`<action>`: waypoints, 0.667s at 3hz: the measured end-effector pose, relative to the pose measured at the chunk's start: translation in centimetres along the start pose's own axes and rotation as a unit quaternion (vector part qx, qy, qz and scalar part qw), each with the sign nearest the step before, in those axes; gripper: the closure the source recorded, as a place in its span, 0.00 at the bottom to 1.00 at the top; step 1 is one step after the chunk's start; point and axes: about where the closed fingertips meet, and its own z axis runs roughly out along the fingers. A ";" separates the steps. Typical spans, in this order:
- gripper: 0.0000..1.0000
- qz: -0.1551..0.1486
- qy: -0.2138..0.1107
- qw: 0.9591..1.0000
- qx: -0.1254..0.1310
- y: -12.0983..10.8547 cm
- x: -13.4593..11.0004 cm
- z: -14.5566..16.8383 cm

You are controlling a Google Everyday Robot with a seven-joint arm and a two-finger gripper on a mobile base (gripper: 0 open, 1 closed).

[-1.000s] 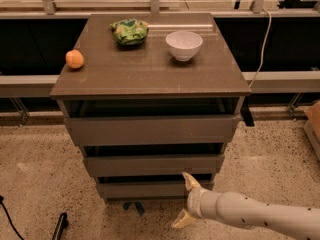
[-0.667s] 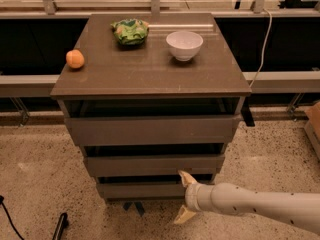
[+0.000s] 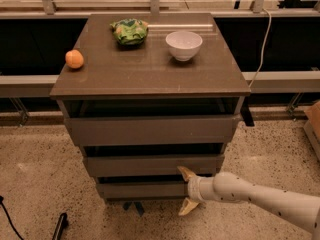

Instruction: Open bottom drawer

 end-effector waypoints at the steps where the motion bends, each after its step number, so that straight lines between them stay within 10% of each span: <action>1: 0.00 0.037 -0.071 0.997 0.004 0.9 2.1 1.6; 2: 0.00 0.079 -0.135 0.988 -0.003 2.5 4.8 3.5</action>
Offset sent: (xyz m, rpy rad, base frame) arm 0.0169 -0.0669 -0.0762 0.5152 0.1989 0.0594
